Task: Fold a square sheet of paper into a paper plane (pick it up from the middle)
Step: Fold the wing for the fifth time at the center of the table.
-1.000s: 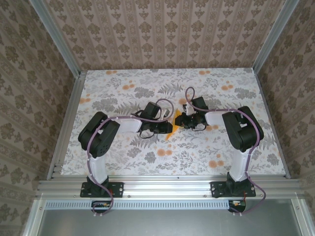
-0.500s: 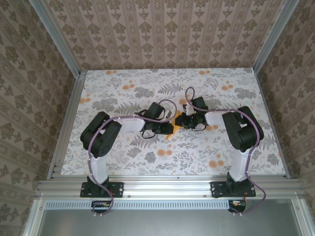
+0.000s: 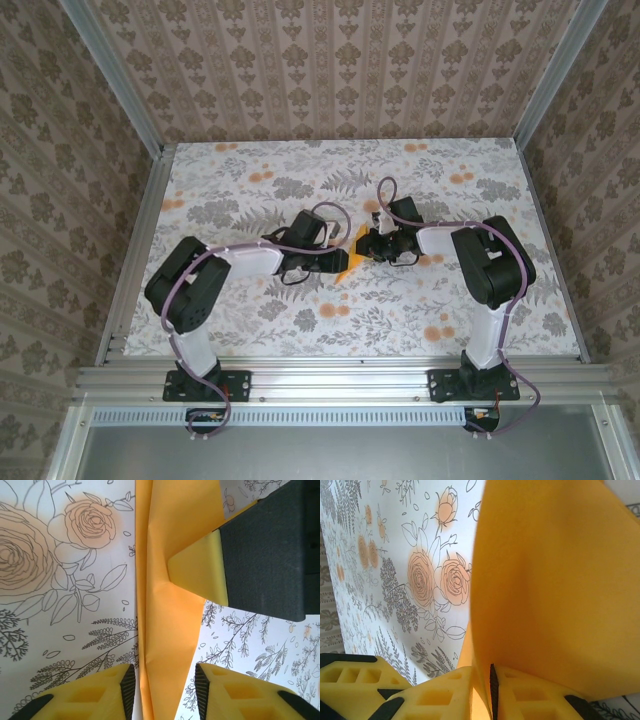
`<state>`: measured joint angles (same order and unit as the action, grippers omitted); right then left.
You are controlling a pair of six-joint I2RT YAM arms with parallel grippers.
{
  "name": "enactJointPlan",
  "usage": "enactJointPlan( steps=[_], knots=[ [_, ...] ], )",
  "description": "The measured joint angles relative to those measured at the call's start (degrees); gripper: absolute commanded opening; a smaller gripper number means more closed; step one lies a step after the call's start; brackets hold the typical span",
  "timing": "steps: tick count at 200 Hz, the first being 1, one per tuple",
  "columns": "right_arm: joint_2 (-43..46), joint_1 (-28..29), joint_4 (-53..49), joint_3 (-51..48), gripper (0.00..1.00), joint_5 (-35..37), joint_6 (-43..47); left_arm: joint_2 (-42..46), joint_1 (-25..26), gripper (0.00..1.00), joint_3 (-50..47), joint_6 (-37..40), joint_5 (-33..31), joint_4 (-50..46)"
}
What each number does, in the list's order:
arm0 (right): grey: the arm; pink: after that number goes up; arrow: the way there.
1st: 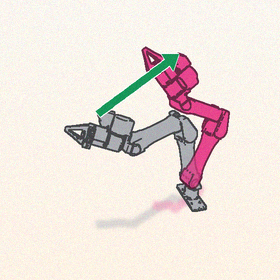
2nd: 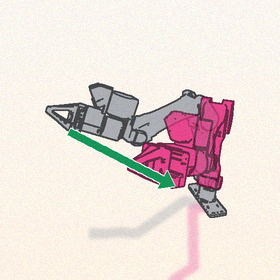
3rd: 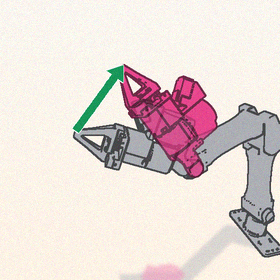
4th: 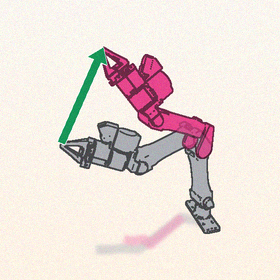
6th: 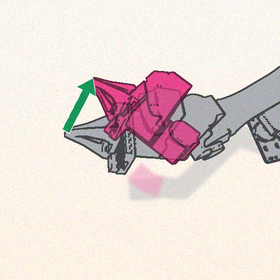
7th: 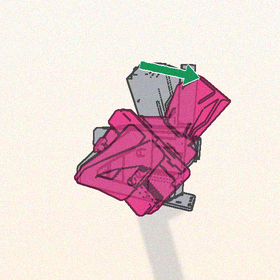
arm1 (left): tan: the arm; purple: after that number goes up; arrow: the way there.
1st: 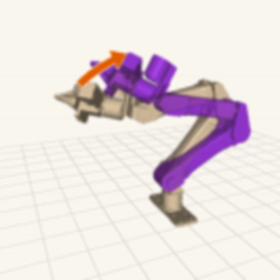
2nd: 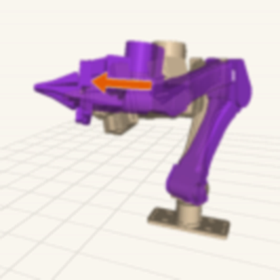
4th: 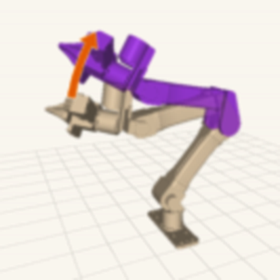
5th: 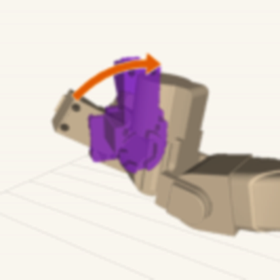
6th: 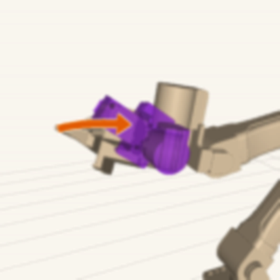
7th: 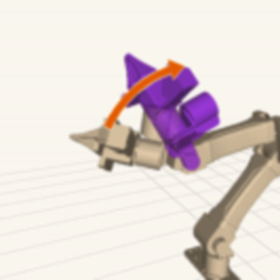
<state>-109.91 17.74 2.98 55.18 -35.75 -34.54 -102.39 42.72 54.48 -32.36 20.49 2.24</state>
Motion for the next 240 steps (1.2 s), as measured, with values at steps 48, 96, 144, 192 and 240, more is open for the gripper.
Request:
enactJointPlan(
  steps=[48, 96, 144, 192, 240],
  knots=[
    [-0.4, -0.2, -0.5, 0.8, 0.24, -0.5, -5.0, 2.3, 3.1, 0.46, -4.4, 3.4, -6.1, 1.1],
    [-1.2, -0.2, -5.1, 3.7, 0.25, -0.3, -7.8, 2.6, 6.1, 0.43, -5.0, 10.5, -12.1, 1.0],
    [-1.3, -0.2, -8.0, 4.9, 0.25, 0.7, -8.0, 2.6, 6.7, 0.35, -4.7, 14.7, -19.0, 1.2],
    [-1.6, -0.2, -9.2, 5.8, 0.26, 0.7, -8.6, 1.8, 7.1, 0.36, -4.2, 15.9, -20.8, 2.1],
    [-1.8, -0.2, -9.7, 6.2, 0.25, 0.8, -9.2, -1.1, 8.7, 0.33, -1.4, 17.0, -22.6, 2.8]
  ],
)
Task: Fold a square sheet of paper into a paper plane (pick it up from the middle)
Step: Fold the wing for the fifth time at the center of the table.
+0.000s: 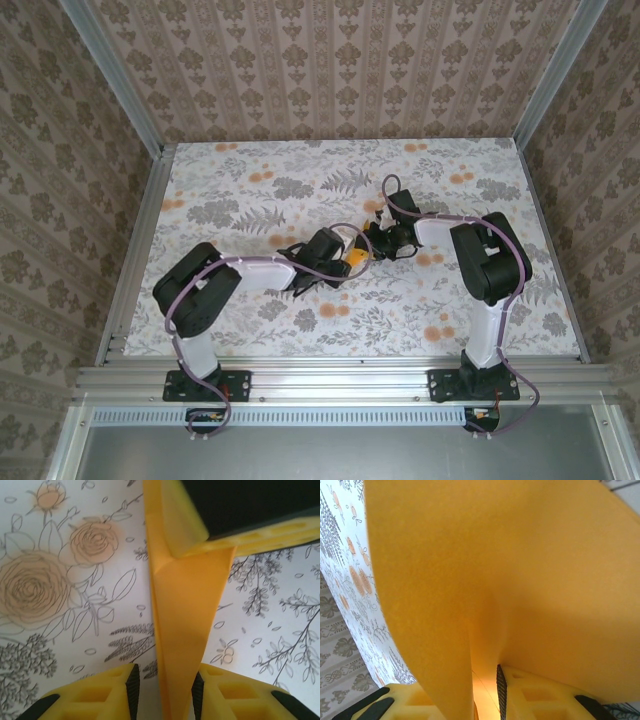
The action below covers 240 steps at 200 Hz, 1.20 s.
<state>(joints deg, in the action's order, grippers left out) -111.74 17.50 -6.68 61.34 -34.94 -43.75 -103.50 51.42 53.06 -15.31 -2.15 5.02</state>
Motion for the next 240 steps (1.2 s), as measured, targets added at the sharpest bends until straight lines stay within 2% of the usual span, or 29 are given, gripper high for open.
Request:
enactJointPlan(
  steps=[74, 111, 139, 175, 213, 240],
  knots=[
    [-0.2, 0.0, -0.7, 0.3, 0.21, 0.3, 0.0, -1.8, 1.5, 0.16, 1.0, 1.5, -6.5, 1.9],
    [-0.4, 0.0, -1.4, 0.5, 0.14, 0.9, 0.0, -1.8, 2.6, 0.16, 1.0, 2.5, -8.8, 1.9],
    [-0.5, 0.0, -1.7, 0.5, 0.13, 1.4, 0.1, -1.8, 3.5, 0.16, 0.9, 3.7, -10.5, 1.9],
    [-0.5, 0.0, -2.0, 0.7, 0.14, 1.6, 0.2, -1.8, 4.1, 0.23, 0.5, 5.3, -13.0, 1.4],
    [-0.6, 0.0, -2.3, 0.9, 0.14, 1.6, 0.2, -1.8, 4.5, 0.1, 0.2, 6.0, -13.7, 1.2],
    [-0.7, 0.0, -2.4, 1.0, 0.13, 1.6, 0.3, -1.8, 5.2, 0.12, 0.2, 6.1, -14.6, 1.1]
  ],
)
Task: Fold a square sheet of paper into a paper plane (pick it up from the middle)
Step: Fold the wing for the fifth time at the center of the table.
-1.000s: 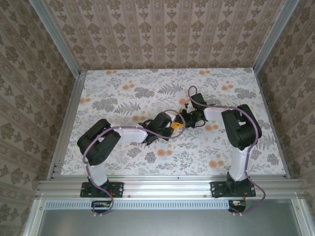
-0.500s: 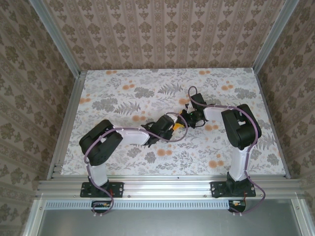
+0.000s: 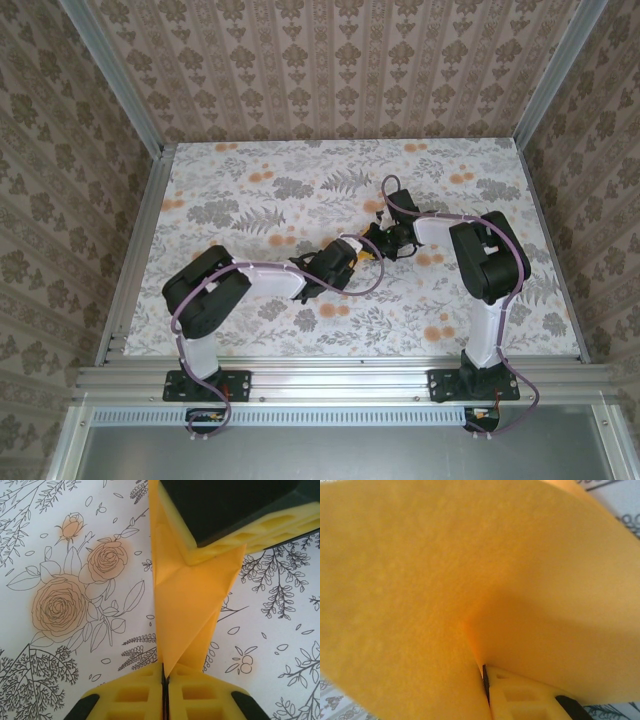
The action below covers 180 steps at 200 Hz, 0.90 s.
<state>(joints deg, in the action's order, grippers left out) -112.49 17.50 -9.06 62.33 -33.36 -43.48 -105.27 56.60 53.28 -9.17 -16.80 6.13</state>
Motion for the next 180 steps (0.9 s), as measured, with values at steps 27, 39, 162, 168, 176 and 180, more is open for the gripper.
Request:
enactJointPlan(
  steps=[27, 39, 162, 168, 176, 180],
  knots=[
    [0.0, 0.0, 0.0, 0.0, 0.11, 0.1, 0.2, 0.1, 0.0, 0.32, -0.1, -1.1, -0.1, -1.2],
    [0.0, 0.0, 0.0, 0.0, 0.11, 0.2, 0.6, 0.9, -0.1, 0.41, -0.2, -1.8, 0.4, -2.5],
    [-0.2, 0.0, 2.9, -0.2, 0.26, -1.7, 3.3, 4.3, -14.8, 0.48, -1.0, -18.4, 34.3, -0.5],
    [-0.2, 0.0, 3.3, -0.3, 0.26, -1.8, 3.3, 3.7, -14.8, 0.47, -0.7, -18.7, 34.9, -0.5],
    [-0.2, -0.1, 4.0, -0.5, 0.27, -2.1, 3.2, 3.1, -14.7, 0.47, -0.3, -18.8, 35.5, -0.5],
    [-0.2, -0.1, 4.3, -0.7, 0.27, -2.3, 3.2, 2.9, -14.7, 0.47, -0.3, -19.0, 35.9, -0.2]
  ],
)
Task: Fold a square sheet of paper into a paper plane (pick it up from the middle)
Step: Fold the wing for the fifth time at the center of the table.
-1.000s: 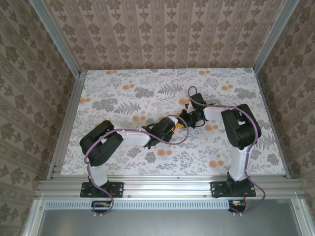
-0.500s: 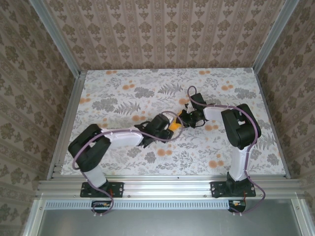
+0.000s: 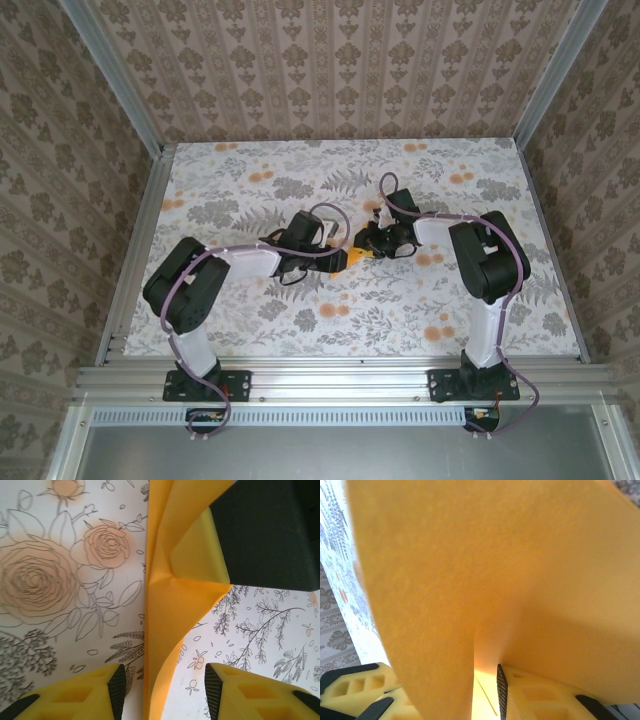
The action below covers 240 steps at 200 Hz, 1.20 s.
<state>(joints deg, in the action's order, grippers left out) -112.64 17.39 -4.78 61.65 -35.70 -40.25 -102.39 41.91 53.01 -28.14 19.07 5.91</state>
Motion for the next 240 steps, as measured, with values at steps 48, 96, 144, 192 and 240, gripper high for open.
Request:
enactJointPlan(
  steps=[48, 96, 144, 192, 240],
  knots=[
    [0.0, -0.6, 2.0, -0.7, 0.27, -1.8, -0.7, 0.0, 0.0, 0.42, -1.7, 0.4, -1.2, 3.6],
    [0.0, -0.8, 1.4, -0.4, 0.27, -2.1, -2.6, 0.0, 2.9, 0.29, -4.3, 6.1, -6.5, 4.4],
    [0.0, -0.8, -2.0, 0.8, 0.26, -1.9, -3.6, 0.0, 7.4, 0.1, -6.2, 12.6, -14.5, 7.5],
    [0.3, -0.6, -4.3, 1.6, 0.31, -1.0, -4.3, -0.2, 9.7, 0.03, -6.8, 17.2, -21.4, 9.2],
    [4.5, 1.0, -4.4, 1.2, 0.33, 0.0, -6.9, -1.7, 13.1, 0.0, -6.1, 22.1, -29.5, 10.5]
  ],
)
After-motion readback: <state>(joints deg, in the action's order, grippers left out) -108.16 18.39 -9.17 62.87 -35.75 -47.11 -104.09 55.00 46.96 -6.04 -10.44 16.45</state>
